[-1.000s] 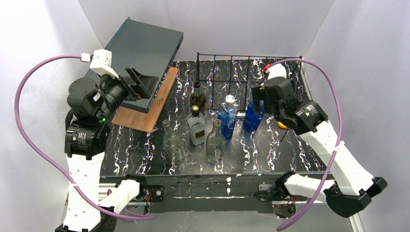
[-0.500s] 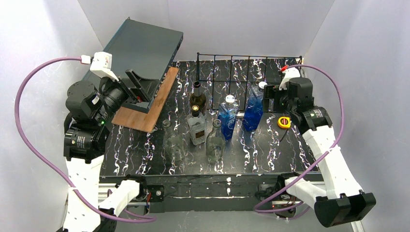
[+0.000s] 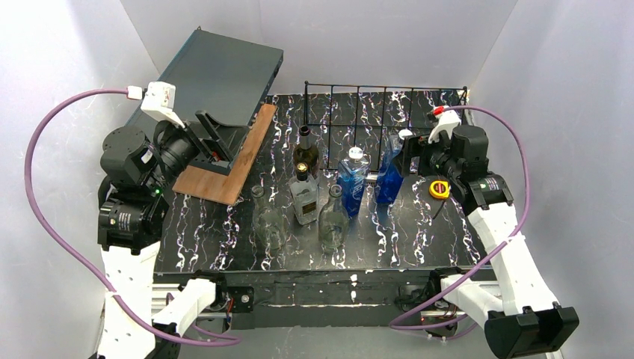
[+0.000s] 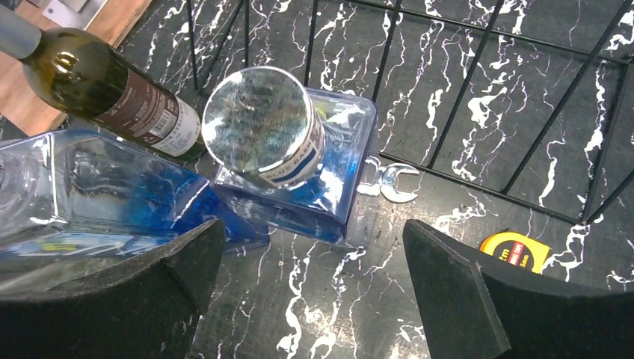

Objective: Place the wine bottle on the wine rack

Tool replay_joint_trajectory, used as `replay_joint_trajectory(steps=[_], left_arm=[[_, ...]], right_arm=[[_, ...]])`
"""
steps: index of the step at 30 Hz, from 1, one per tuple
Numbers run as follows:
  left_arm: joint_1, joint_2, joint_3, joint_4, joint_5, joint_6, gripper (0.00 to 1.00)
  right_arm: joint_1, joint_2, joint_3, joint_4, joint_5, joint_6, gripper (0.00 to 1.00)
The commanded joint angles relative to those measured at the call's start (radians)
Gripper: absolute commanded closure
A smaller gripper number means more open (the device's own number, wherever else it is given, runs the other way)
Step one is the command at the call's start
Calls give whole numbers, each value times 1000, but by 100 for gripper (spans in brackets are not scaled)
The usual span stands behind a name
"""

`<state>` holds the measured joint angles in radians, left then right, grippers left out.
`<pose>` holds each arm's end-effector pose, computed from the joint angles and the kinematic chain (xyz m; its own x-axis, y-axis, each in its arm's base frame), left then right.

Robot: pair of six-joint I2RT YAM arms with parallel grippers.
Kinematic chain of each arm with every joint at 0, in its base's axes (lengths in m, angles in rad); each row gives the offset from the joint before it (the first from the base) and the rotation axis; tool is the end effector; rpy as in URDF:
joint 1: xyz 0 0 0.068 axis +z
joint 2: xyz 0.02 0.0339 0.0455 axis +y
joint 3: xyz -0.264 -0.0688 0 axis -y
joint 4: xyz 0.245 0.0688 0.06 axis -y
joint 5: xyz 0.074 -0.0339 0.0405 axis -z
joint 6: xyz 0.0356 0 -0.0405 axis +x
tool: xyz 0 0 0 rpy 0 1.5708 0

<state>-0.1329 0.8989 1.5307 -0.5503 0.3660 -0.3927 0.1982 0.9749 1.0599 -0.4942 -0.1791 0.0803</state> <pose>0.1220 -0.0292 0.5220 -0.1081 -0.3461 -0.9320 0.4718 0.8073 -0.3545 0.2055 0.0477 0.3692 -0.4172 -0.0033 -0.9088 -0.3216 0.9358 0.1442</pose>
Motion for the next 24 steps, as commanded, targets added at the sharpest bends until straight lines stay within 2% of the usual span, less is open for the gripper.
replay_joint_trajectory(steps=[1,7,17,24], left_arm=[[-1,-5,-7,14,30,12,1],[-1,-1,-17,16,27,8,1],[-1,-3,-13,11,21,5,1],[-1,-4,-22,-11,-15,20,1]], right_arm=[[-2,-32,3,14,9,59,2],[35,-59,-11,3,152,162,2],[305,-29,-35,44,532,156,2],[368,-24,-101,140,649,177,2]])
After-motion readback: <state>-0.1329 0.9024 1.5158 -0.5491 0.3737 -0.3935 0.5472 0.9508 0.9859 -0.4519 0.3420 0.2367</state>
